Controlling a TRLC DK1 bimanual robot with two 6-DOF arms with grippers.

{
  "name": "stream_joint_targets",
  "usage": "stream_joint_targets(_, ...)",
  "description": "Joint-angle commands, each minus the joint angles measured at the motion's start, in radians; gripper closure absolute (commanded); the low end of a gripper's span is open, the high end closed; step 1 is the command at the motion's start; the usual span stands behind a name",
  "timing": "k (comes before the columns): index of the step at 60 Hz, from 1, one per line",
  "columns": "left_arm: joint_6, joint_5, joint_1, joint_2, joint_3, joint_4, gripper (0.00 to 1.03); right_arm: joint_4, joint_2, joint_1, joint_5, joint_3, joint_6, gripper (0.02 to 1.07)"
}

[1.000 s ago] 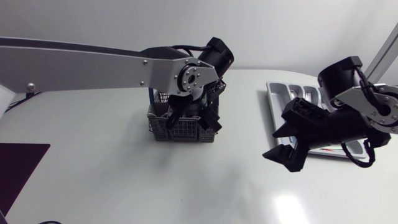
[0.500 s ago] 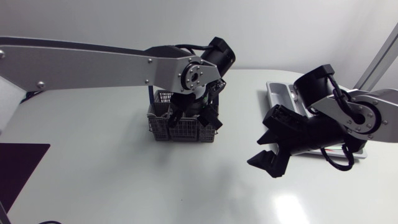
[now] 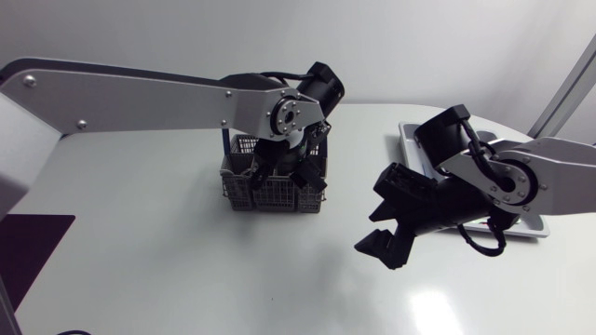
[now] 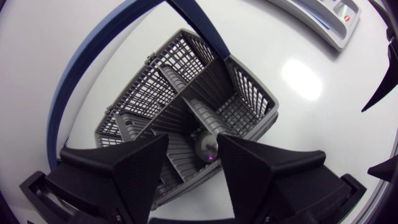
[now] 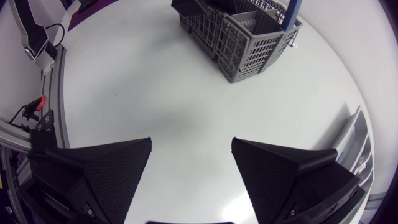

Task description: Unload the cutlery basket into the drawer organizer.

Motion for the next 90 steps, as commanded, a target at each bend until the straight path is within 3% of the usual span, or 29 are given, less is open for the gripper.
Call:
stream_joint_targets(1,-0.022,-0.015,0.007,0.026,0.021,-0.03,0.47,0.01,0.022,0.009,0.001,0.0,0.026,0.14)
stream_joint_targets(46,-0.016,-0.045,0.064,-0.024,-0.019,-0.056,0.49,0.034,0.041,0.035,0.008,-0.008,0.038,0.14)
stream_joint_targets(69,-0.008,-0.098,0.082,-0.007,0.012,-0.098,0.66,0.047,0.047,0.064,0.02,-0.003,0.06,0.14)
stream_joint_targets(90,-0.028,-0.101,0.102,0.048,0.079,-0.206,0.93,0.047,0.044,0.072,0.024,-0.008,0.063,0.14)
